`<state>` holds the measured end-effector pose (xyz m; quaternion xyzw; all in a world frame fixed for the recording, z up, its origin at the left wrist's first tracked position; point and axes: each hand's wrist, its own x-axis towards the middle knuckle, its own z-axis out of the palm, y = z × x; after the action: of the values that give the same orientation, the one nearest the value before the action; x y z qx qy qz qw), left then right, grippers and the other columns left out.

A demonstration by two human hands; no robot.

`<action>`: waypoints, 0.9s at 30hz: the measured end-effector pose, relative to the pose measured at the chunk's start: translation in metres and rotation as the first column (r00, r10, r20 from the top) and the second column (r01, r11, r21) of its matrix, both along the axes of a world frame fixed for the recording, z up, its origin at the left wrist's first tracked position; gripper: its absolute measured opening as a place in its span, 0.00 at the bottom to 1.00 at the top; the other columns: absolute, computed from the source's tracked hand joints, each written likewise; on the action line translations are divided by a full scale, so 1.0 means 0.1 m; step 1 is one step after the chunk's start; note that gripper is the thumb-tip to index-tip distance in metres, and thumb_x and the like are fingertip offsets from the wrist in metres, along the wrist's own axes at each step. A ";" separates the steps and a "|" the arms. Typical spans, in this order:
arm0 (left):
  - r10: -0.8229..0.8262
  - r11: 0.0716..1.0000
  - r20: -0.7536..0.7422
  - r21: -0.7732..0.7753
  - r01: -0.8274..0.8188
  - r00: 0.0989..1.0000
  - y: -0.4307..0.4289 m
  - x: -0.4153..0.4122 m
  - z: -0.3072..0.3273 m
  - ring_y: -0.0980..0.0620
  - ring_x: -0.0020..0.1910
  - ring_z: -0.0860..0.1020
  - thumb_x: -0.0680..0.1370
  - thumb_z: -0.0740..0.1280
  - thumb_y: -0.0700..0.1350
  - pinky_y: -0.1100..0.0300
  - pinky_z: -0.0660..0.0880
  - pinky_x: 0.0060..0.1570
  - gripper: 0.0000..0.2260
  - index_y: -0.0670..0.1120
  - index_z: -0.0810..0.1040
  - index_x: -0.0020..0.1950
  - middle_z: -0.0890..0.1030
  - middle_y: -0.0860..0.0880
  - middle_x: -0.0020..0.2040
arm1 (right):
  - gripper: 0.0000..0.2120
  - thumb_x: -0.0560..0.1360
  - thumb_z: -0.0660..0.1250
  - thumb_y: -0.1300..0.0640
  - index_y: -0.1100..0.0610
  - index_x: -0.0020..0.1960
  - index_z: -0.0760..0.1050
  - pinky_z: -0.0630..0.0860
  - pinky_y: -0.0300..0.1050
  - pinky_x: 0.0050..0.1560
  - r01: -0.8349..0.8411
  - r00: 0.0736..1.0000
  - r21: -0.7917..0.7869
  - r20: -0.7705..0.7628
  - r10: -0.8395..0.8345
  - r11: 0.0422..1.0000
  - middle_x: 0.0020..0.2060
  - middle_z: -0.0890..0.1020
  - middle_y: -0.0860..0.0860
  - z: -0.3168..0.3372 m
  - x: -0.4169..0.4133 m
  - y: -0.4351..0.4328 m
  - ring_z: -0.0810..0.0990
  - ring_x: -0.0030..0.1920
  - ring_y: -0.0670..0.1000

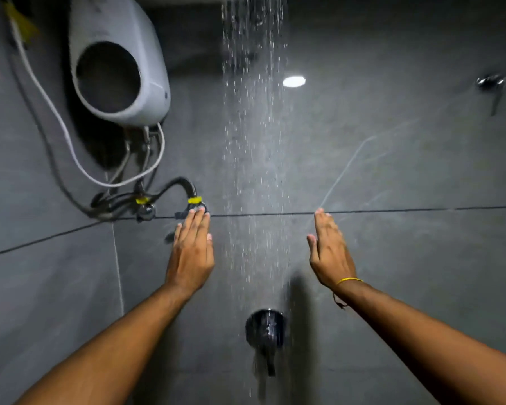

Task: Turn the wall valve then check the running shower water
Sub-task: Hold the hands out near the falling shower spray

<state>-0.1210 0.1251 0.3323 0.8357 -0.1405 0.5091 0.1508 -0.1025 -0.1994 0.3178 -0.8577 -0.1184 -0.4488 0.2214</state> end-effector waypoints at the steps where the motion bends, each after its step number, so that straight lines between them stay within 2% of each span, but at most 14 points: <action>1: -0.003 1.000 0.022 -0.006 0.003 1.000 0.00 -0.06 0.08 0.47 0.82 0.59 0.82 0.55 0.43 0.43 0.58 0.79 0.24 0.42 0.66 0.78 0.65 0.45 0.81 | 0.29 0.85 0.54 0.52 0.58 0.83 0.53 0.55 0.53 0.83 0.010 1.000 -0.016 0.027 -0.010 1.000 0.83 0.58 0.54 0.11 -0.08 0.01 0.55 0.83 0.54; 6: -0.021 0.999 0.107 0.028 0.018 0.994 0.00 -0.34 0.50 0.48 0.82 0.56 0.84 0.53 0.45 0.42 0.56 0.79 0.23 0.42 0.64 0.79 0.63 0.46 0.81 | 0.31 0.84 0.59 0.54 0.57 0.83 0.52 0.56 0.54 0.83 0.001 0.992 -0.027 0.129 0.002 1.000 0.83 0.58 0.54 0.61 -0.51 0.17 0.55 0.83 0.55; 12: -0.026 0.999 0.116 0.048 0.020 0.993 -0.01 -0.48 0.75 0.51 0.83 0.49 0.85 0.49 0.48 0.46 0.51 0.81 0.24 0.45 0.58 0.82 0.57 0.48 0.83 | 0.30 0.84 0.55 0.51 0.57 0.83 0.51 0.53 0.53 0.83 0.035 0.984 -0.102 0.178 -0.016 0.994 0.84 0.54 0.53 0.86 -0.81 0.33 0.51 0.84 0.54; 16: -0.027 0.998 0.105 0.067 0.020 0.994 -0.02 -0.55 0.77 0.51 0.84 0.48 0.85 0.47 0.49 0.49 0.50 0.81 0.25 0.45 0.54 0.82 0.55 0.48 0.84 | 0.31 0.85 0.55 0.50 0.58 0.83 0.50 0.54 0.54 0.83 0.045 0.984 -0.098 0.177 -0.027 0.994 0.84 0.53 0.53 0.92 -0.88 0.37 0.51 0.84 0.54; 27: -0.011 0.995 0.069 0.099 0.004 0.998 -0.04 -0.61 0.73 0.50 0.84 0.49 0.85 0.48 0.49 0.49 0.51 0.81 0.26 0.43 0.54 0.82 0.54 0.46 0.84 | 0.30 0.85 0.56 0.51 0.59 0.83 0.52 0.54 0.53 0.84 0.039 0.989 -0.139 0.149 -0.018 0.990 0.83 0.54 0.54 0.91 -0.91 0.39 0.52 0.84 0.54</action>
<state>-0.1821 0.1210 0.4048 0.8235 -0.1740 0.5295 0.1061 -0.1937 -0.1607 0.4083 -0.8374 -0.1533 -0.5045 0.1443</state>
